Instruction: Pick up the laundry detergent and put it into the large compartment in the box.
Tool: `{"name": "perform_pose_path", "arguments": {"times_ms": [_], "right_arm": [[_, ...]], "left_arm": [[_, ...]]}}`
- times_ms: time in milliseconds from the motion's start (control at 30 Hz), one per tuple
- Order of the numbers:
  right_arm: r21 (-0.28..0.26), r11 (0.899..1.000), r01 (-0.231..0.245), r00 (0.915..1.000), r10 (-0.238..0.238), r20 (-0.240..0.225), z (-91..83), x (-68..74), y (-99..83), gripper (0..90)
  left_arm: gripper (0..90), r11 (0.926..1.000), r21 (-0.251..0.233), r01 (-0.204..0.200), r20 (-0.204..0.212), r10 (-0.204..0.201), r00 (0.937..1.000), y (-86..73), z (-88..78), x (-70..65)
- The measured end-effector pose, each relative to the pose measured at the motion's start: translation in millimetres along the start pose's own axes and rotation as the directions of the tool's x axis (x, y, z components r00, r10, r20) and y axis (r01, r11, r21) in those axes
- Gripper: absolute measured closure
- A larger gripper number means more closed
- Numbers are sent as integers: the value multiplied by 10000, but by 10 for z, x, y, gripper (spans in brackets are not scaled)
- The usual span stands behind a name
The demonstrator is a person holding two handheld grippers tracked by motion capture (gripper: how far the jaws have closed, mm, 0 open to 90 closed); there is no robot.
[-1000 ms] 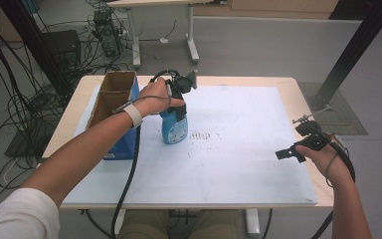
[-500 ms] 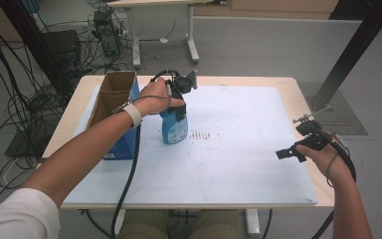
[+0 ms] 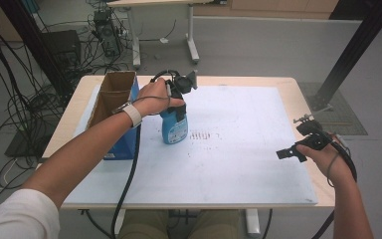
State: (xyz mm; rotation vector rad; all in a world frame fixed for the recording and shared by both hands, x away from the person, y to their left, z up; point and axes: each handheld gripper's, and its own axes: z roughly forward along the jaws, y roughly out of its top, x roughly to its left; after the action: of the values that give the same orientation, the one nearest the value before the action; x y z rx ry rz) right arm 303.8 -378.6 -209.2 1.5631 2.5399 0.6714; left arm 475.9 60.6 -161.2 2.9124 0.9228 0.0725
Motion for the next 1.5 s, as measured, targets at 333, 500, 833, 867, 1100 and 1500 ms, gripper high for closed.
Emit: {"name": "perform_pose_path", "arguments": {"times_ms": [333,500,833,867,1100,1500], "right_arm": [[-15,10000,38,10000,-38,-1,1,9,16,103],[-28,10000,47,10000,-47,7,-3,13,15,103],[-54,10000,50,10000,-49,14,-10,20,1,103],[-58,10000,50,10000,-50,12,-8,19,0,103],[-79,9999,98,9999,-98,25,-14,21,7,102],[-93,9999,96,9999,-96,44,-19,33,14,103]], "left_arm": [[377,10000,-31,-33,-11,33,10000,-8,-1,-3],[378,10000,-46,-32,-17,32,10000,-11,0,-5],[378,10000,-63,-11,-19,11,10000,-18,1,-6],[378,10000,-64,-5,-17,5,10000,-17,1,-5],[378,10000,-67,42,-11,-42,10000,-19,1,-5],[378,9999,-101,24,-20,-24,10000,-28,2,-7]]}}
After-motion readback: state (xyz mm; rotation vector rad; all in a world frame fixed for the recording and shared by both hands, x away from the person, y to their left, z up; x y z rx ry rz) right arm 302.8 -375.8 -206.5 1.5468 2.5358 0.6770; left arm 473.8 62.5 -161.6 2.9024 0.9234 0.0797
